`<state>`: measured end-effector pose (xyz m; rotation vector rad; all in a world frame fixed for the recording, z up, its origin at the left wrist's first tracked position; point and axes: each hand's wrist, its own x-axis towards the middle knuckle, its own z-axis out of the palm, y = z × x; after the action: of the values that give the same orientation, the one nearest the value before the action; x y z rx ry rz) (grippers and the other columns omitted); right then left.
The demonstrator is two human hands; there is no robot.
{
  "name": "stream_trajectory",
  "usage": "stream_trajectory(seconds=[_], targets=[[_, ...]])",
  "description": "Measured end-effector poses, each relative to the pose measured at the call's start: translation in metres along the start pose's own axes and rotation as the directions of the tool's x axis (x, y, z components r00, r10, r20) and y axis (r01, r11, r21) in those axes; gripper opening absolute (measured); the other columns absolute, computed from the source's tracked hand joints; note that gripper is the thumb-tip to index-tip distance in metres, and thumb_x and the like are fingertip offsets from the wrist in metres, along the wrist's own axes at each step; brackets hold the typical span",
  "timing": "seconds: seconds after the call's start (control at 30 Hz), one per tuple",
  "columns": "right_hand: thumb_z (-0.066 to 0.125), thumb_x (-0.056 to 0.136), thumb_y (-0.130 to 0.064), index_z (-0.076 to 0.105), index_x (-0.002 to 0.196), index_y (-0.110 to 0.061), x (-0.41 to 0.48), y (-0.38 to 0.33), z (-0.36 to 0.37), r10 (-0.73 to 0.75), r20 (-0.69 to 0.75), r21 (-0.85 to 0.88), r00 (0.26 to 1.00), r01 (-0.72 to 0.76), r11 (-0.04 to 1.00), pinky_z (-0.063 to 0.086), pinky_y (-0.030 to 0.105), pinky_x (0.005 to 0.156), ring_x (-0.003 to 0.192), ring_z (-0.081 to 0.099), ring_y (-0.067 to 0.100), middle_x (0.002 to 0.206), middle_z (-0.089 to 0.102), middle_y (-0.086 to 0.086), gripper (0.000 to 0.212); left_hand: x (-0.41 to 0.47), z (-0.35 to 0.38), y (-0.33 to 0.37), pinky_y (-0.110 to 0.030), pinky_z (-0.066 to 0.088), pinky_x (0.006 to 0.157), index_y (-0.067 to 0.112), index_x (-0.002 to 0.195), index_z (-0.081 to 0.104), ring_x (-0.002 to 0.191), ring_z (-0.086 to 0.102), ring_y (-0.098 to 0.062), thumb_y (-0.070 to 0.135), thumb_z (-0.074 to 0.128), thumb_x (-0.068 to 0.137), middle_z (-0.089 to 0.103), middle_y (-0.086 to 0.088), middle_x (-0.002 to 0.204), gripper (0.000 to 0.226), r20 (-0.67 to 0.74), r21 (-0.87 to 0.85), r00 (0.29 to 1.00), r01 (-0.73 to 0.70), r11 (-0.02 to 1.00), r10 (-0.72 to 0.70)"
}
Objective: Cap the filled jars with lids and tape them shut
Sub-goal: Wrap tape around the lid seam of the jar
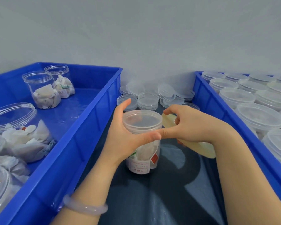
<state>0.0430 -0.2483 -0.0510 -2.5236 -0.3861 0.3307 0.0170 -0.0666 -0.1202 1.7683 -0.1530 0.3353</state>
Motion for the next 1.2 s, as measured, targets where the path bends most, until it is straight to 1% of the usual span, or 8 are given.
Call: stream_trajectory(seconds=[0.13,0.27,0.4,0.6,0.77,0.93,1.07,1.2], targets=[[0.073,0.038,-0.073,0.037,0.137,-0.030,-0.004,0.002,-0.001,0.006,0.137,0.111,0.991,-0.021,0.994,0.059,0.032,0.068,0.068,0.070,0.011,0.082,0.068,-0.003,0.114,0.001,-0.002,-0.001,-0.011,0.048,0.083,0.043,0.137,0.035,0.112,0.053,0.008,0.060,0.081,0.030,0.055,0.020,0.124,0.118,0.015,0.017,1.000,-0.019,1.000,0.018],[0.061,0.035,-0.076,0.033,0.142,-0.044,-0.009,0.002,-0.008,-0.065,0.093,0.037,0.994,0.062,0.997,0.039,0.014,0.075,0.083,0.049,-0.011,0.098,0.046,-0.020,0.116,0.003,-0.009,-0.002,-0.014,0.052,0.077,0.042,0.130,0.041,0.106,0.060,0.002,0.051,0.079,0.037,0.061,0.019,0.116,0.100,0.017,-0.089,1.000,-0.013,0.996,0.015],[0.052,0.035,-0.083,0.042,0.136,-0.047,-0.014,-0.001,-0.010,-0.073,0.064,0.025,0.995,0.071,0.997,0.044,0.024,0.086,0.061,0.053,-0.018,0.096,0.052,-0.021,0.108,0.003,-0.011,-0.002,-0.016,0.051,0.078,0.036,0.131,0.045,0.106,0.061,0.002,0.048,0.078,0.041,0.061,0.029,0.112,0.096,0.027,-0.133,0.999,-0.019,0.991,0.022],[0.053,0.039,-0.079,0.047,0.135,-0.040,-0.008,0.000,-0.004,-0.092,0.016,0.082,0.996,0.090,0.993,0.045,0.023,0.075,0.056,0.060,-0.012,0.099,0.056,-0.014,0.104,0.003,-0.014,-0.005,-0.021,0.053,0.076,0.036,0.120,0.052,0.100,0.066,-0.008,0.044,0.079,0.043,0.068,0.006,0.109,0.082,0.083,-0.177,0.996,-0.005,0.984,0.020],[0.058,0.032,-0.082,0.044,0.134,-0.047,-0.001,0.006,0.001,-0.082,0.028,0.115,0.996,0.078,0.990,0.049,0.025,0.078,0.058,0.063,-0.008,0.114,0.055,-0.005,0.109,0.003,-0.021,-0.005,-0.019,0.052,0.070,0.029,0.103,0.060,0.095,0.067,-0.011,0.044,0.083,0.045,0.070,0.010,0.101,0.065,0.194,-0.178,0.981,0.018,0.984,0.017],[0.067,0.032,-0.075,0.044,0.136,-0.044,0.004,0.011,0.002,-0.092,0.029,0.127,0.995,0.088,0.988,0.042,0.015,0.069,0.073,0.060,-0.008,0.100,0.052,-0.017,0.110,0.002,-0.017,-0.005,-0.032,0.053,0.087,0.018,0.100,0.057,0.112,0.062,-0.022,0.063,0.088,0.035,0.067,-0.005,0.118,0.086,0.233,-0.239,0.971,0.005,0.971,0.052],[0.073,0.035,-0.065,0.046,0.137,-0.034,0.007,0.021,0.005,-0.086,0.058,0.233,0.995,0.071,0.970,0.048,0.020,0.069,0.069,0.067,0.007,0.102,0.065,-0.004,0.109,0.001,-0.011,-0.002,-0.029,0.049,0.095,0.018,0.099,0.056,0.117,0.058,-0.015,0.067,0.085,0.031,0.061,0.000,0.123,0.089,0.226,-0.174,0.968,-0.072,0.982,0.111],[0.077,0.032,-0.062,0.045,0.138,-0.033,0.004,0.027,0.013,-0.085,0.031,0.320,0.996,0.071,0.945,0.056,0.027,0.075,0.076,0.069,0.012,0.101,0.066,-0.003,0.114,0.002,-0.017,0.010,-0.014,0.043,0.086,0.029,0.097,0.058,0.110,0.055,0.000,0.049,0.078,0.039,0.055,0.019,0.116,0.064,0.259,0.060,0.962,-0.102,0.993,0.083]])
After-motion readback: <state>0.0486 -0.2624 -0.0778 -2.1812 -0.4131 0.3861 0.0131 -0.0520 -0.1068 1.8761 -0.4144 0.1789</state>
